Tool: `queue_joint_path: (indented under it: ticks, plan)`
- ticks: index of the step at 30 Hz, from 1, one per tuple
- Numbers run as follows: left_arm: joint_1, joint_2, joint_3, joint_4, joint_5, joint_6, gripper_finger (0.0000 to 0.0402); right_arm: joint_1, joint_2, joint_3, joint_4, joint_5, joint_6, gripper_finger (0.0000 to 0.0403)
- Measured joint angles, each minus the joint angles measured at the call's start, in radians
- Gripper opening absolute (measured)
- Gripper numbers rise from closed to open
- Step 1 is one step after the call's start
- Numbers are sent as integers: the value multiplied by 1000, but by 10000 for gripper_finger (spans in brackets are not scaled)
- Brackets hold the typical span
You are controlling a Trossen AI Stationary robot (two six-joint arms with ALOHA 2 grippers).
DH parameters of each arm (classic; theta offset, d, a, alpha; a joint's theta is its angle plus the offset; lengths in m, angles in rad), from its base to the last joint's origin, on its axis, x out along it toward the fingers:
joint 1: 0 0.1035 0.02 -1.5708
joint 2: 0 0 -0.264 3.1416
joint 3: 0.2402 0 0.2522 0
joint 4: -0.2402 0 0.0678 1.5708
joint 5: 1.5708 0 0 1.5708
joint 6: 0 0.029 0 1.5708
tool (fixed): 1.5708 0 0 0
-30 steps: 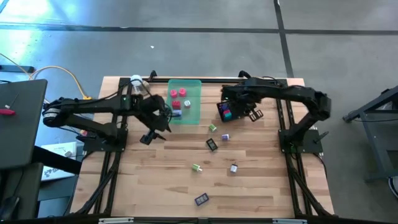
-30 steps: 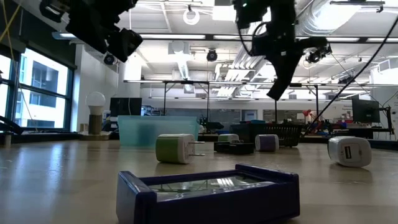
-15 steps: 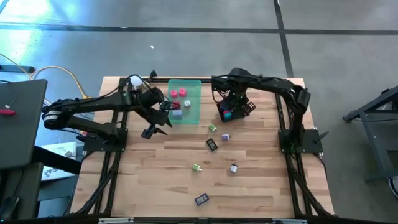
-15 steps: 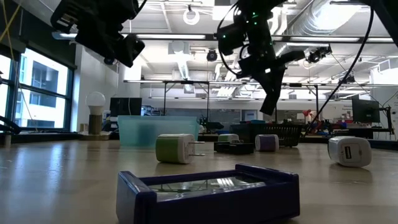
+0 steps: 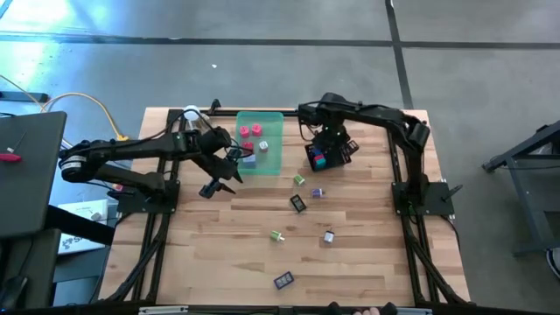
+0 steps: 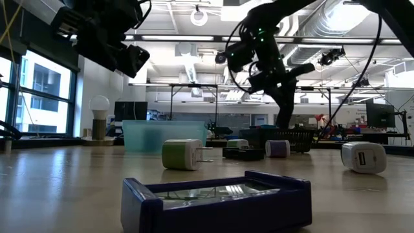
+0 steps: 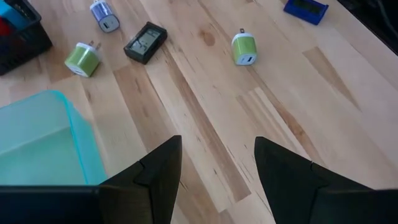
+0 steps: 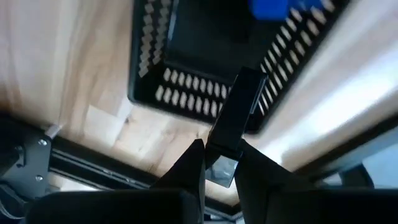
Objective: Pick & Place Office items
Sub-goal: Put the bottom black digital clock into the black bin
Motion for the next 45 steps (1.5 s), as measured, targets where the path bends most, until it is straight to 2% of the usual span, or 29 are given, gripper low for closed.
queue_joint_path:
  ticks: [8,15,27,30,38,45]
  plan:
    - [-23,0,-2,0,-1,-10,193,14,65,0,31,-16,-1,50]
    - [-58,0,-2,0,-1,-9,193,10,72,0,82,-25,-8,50]
    - [-96,0,-2,0,-3,-22,193,11,135,0,78,-20,-38,57]
    - [-101,0,-2,0,-3,-28,193,11,147,0,85,-50,-37,57]
    - [-102,0,-2,0,-3,-24,193,11,148,0,86,-44,-2,59]
    - [-102,0,-2,0,-3,-21,193,11,148,0,136,2,84,83]
